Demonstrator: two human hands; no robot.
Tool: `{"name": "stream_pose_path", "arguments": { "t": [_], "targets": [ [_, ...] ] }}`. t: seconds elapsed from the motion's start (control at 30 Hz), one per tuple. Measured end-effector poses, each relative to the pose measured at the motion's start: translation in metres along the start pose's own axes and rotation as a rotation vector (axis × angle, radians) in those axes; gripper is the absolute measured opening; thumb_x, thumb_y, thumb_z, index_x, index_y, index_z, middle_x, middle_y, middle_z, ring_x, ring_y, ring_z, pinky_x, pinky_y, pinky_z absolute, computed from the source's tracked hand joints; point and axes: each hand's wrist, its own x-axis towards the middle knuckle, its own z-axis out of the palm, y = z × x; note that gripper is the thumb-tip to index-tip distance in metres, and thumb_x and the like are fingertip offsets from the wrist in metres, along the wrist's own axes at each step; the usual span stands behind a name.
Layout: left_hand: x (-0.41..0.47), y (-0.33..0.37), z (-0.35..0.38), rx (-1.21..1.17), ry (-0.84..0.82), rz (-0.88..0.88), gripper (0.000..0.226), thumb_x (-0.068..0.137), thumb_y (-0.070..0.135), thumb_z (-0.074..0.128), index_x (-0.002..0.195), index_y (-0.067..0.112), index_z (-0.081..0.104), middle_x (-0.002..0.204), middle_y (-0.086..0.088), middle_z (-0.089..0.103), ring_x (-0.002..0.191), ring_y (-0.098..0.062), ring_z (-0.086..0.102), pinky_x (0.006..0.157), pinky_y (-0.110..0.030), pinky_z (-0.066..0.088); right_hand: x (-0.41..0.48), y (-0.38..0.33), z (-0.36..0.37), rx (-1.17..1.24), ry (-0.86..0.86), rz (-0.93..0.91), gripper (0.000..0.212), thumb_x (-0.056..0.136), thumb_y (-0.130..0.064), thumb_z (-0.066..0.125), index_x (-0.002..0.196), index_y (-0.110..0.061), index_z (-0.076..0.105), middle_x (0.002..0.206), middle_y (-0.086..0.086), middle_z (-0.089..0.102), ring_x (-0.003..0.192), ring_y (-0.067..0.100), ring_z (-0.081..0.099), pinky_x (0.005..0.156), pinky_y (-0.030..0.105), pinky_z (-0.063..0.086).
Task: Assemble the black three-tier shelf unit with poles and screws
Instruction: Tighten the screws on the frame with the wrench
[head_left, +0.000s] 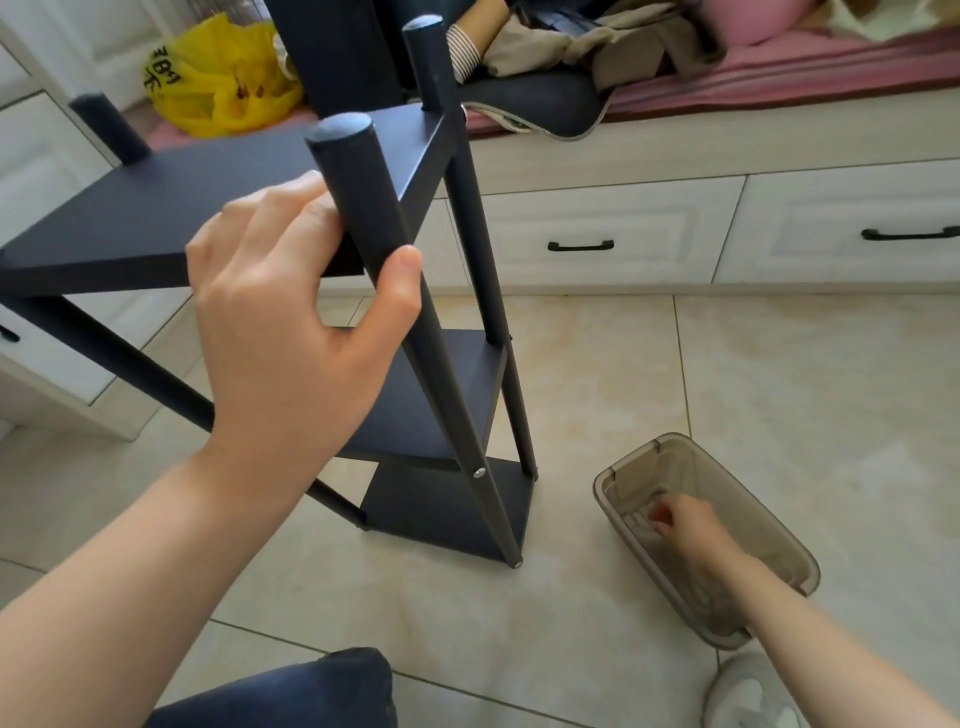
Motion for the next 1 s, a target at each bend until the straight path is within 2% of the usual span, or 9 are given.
{"name": "stream_pose_path", "arguments": {
  "t": [0.03, 0.13, 0.23, 0.33, 0.43, 0.5, 0.6, 0.83, 1.0],
  "targets": [
    [0.001, 0.001, -0.001, 0.002, -0.003, -0.004, 0.037, 0.100, 0.036, 0.052, 0.117, 0.008, 0.070, 0.116, -0.007, 0.069, 0.115, -0.026, 0.057, 0.105, -0.043, 0.037, -0.001, -0.010, 0.000, 0.050, 0.025, -0.038, 0.012, 0.094, -0.010, 0.063, 0.102, -0.015, 0.071, 0.102, 0.004, 0.071, 0.098, 0.021, 0.065, 0.082, 0.027, 0.046],
    [0.003, 0.002, -0.002, -0.002, -0.012, 0.003, 0.038, 0.099, 0.036, 0.053, 0.118, 0.008, 0.071, 0.117, -0.008, 0.070, 0.117, -0.030, 0.060, 0.104, -0.049, 0.040, -0.008, -0.052, -0.012, 0.224, 0.148, -0.122, 0.015, 0.095, -0.011, 0.062, 0.104, -0.012, 0.073, 0.098, 0.000, 0.072, 0.089, 0.013, 0.061, 0.079, 0.022, 0.041],
    [0.003, 0.000, -0.003, -0.011, -0.023, 0.015, 0.039, 0.098, 0.038, 0.054, 0.119, 0.009, 0.071, 0.119, -0.008, 0.070, 0.119, -0.031, 0.060, 0.104, -0.053, 0.041, -0.022, -0.097, -0.037, 0.483, 0.251, -0.150, 0.013, 0.096, -0.012, 0.062, 0.104, -0.013, 0.072, 0.095, -0.001, 0.071, 0.088, 0.014, 0.064, 0.075, 0.019, 0.045],
    [0.004, -0.001, -0.005, 0.002, -0.031, 0.012, 0.040, 0.097, 0.041, 0.055, 0.117, 0.011, 0.072, 0.122, -0.005, 0.070, 0.121, -0.029, 0.059, 0.104, -0.045, 0.037, -0.044, -0.142, -0.068, 0.779, 0.310, -0.160, 0.012, 0.096, -0.013, 0.064, 0.106, -0.013, 0.069, 0.093, 0.000, 0.070, 0.085, 0.011, 0.067, 0.065, 0.013, 0.051],
    [0.005, -0.001, -0.006, 0.022, -0.053, 0.014, 0.042, 0.095, 0.045, 0.053, 0.115, 0.014, 0.072, 0.124, -0.002, 0.069, 0.121, -0.026, 0.058, 0.100, -0.038, 0.033, -0.077, -0.177, -0.092, 0.934, 0.319, -0.172, 0.010, 0.093, -0.018, 0.069, 0.102, -0.018, 0.070, 0.094, -0.003, 0.071, 0.088, 0.009, 0.068, 0.070, 0.017, 0.055],
    [0.008, -0.002, -0.007, 0.032, -0.067, 0.006, 0.043, 0.093, 0.049, 0.051, 0.111, 0.017, 0.072, 0.123, 0.000, 0.069, 0.119, -0.024, 0.058, 0.098, -0.035, 0.031, -0.100, -0.196, -0.105, 0.986, 0.305, -0.197, 0.004, 0.093, -0.020, 0.069, 0.096, -0.022, 0.070, 0.093, -0.003, 0.073, 0.089, 0.010, 0.069, 0.072, 0.020, 0.056],
    [0.013, -0.002, -0.010, 0.041, -0.118, -0.012, 0.048, 0.092, 0.056, 0.045, 0.109, 0.019, 0.071, 0.122, 0.002, 0.068, 0.117, -0.021, 0.056, 0.095, -0.034, 0.030, -0.131, -0.225, -0.130, 1.046, 0.258, -0.262, 0.006, 0.096, -0.021, 0.065, 0.097, -0.018, 0.070, 0.088, -0.002, 0.076, 0.088, 0.012, 0.070, 0.070, 0.021, 0.056],
    [0.015, -0.001, -0.019, 0.059, -0.263, 0.004, 0.069, 0.096, 0.064, 0.031, 0.130, 0.013, 0.064, 0.133, -0.005, 0.064, 0.127, -0.029, 0.056, 0.102, -0.045, 0.038, -0.170, -0.288, -0.182, 0.917, 0.151, -0.416, 0.013, 0.104, -0.024, 0.050, 0.104, -0.015, 0.060, 0.089, -0.002, 0.078, 0.086, 0.009, 0.074, 0.072, 0.025, 0.056],
    [0.028, -0.007, -0.026, 0.059, -0.333, 0.011, 0.060, 0.093, 0.067, 0.041, 0.121, 0.022, 0.068, 0.129, 0.005, 0.063, 0.120, -0.022, 0.052, 0.095, -0.039, 0.035, -0.164, -0.301, -0.182, 0.933, 0.101, -0.367, 0.022, 0.105, -0.026, 0.045, 0.111, -0.010, 0.058, 0.090, 0.001, 0.078, 0.090, 0.013, 0.073, 0.084, 0.034, 0.059]
  ]
}}
